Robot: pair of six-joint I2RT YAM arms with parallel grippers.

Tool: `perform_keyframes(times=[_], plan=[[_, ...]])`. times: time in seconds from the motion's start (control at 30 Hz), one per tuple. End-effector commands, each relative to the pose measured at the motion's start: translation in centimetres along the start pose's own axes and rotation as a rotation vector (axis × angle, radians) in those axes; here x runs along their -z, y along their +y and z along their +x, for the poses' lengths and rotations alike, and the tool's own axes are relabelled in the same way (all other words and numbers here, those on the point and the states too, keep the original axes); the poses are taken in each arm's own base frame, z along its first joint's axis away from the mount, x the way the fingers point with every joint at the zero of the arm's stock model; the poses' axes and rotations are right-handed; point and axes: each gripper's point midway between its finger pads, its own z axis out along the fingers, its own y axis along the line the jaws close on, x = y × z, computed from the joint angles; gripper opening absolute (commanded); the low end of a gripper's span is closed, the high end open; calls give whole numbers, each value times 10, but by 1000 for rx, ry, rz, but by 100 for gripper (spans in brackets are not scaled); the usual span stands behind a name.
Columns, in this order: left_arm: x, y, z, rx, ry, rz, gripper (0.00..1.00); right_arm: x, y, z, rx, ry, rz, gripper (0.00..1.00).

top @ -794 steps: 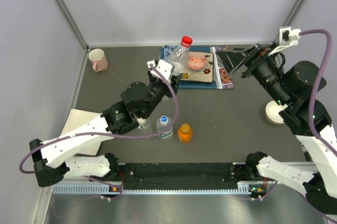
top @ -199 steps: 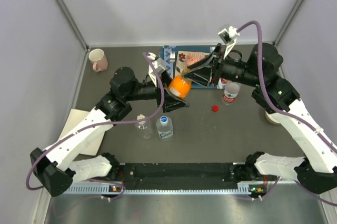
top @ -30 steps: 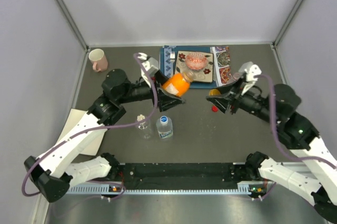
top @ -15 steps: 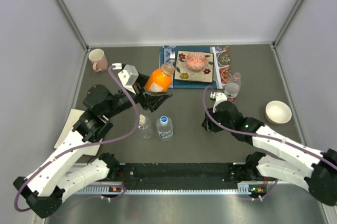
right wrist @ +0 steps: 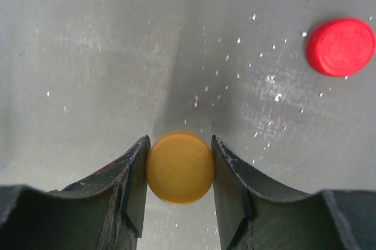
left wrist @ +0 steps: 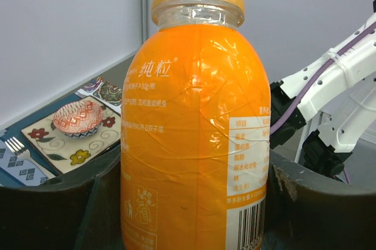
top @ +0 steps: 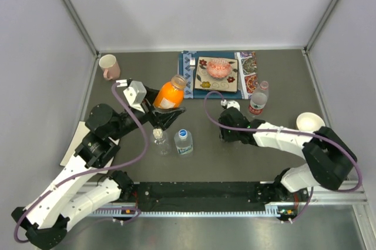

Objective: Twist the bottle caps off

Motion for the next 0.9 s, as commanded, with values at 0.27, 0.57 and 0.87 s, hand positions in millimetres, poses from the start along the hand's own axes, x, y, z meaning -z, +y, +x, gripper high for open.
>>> perform_keyframes(times=[0.27,0.57,0.87], plan=[[8,8,-1,-39,-29,-52,34,-29,13,-46,-4,-29,65,0],[8,9,0,-46,-28,-57,34,-41,16,-34,-1,31,56,49],[7,10,3,-40,-20,-58,34,-35,18,-37,-1,22,47,61]])
